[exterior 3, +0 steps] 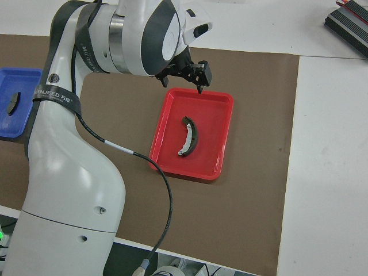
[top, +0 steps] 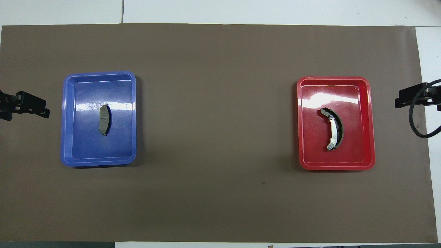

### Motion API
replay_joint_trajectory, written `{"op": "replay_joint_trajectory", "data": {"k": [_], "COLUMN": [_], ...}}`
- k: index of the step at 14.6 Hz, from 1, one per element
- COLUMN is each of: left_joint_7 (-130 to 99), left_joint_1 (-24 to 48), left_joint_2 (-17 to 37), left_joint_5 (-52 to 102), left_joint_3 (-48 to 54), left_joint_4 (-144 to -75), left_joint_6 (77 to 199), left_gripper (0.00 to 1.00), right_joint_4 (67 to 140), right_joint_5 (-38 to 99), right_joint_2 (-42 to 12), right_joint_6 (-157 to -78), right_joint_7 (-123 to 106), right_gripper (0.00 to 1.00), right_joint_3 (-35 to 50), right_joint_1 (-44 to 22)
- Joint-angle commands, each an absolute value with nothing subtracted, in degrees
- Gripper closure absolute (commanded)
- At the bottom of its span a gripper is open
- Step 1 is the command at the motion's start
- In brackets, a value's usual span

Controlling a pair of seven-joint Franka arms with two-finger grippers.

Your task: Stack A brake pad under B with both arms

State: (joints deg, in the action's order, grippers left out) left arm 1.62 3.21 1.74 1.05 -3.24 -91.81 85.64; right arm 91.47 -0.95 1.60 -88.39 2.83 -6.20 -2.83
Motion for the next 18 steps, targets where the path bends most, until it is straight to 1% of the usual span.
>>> {"op": "replay_joint_trajectory", "data": {"k": [1, 15, 18], "left_joint_7": [1.8, 1.4, 1.8], "left_joint_1": [2.8, 2.8, 4.5], "left_joint_2": [0.8, 0.8, 0.8], "left_joint_5": [0.7, 0.7, 0.7], "left_joint_3": [-3.1, -3.0, -2.6], "left_joint_4": [-92.9, -92.9, -92.8], "left_joint_6": [85.7, 85.5, 85.7], "left_gripper": [0.00, 0.00, 0.00], "right_joint_4": [93.0, 93.0, 93.0], "right_joint_5": [-1.1, -1.1, -1.1], "right_joint_2": [2.8, 2.8, 2.8], "right_joint_6": [-89.2, -89.1, -89.2], "right_joint_7": [1.5, 1.6, 1.6], "right_gripper": [0.00, 0.00, 0.00], "right_joint_3": [-5.9, -5.9, -5.9], "right_joint_1": [-2.5, -2.5, -2.5]}}
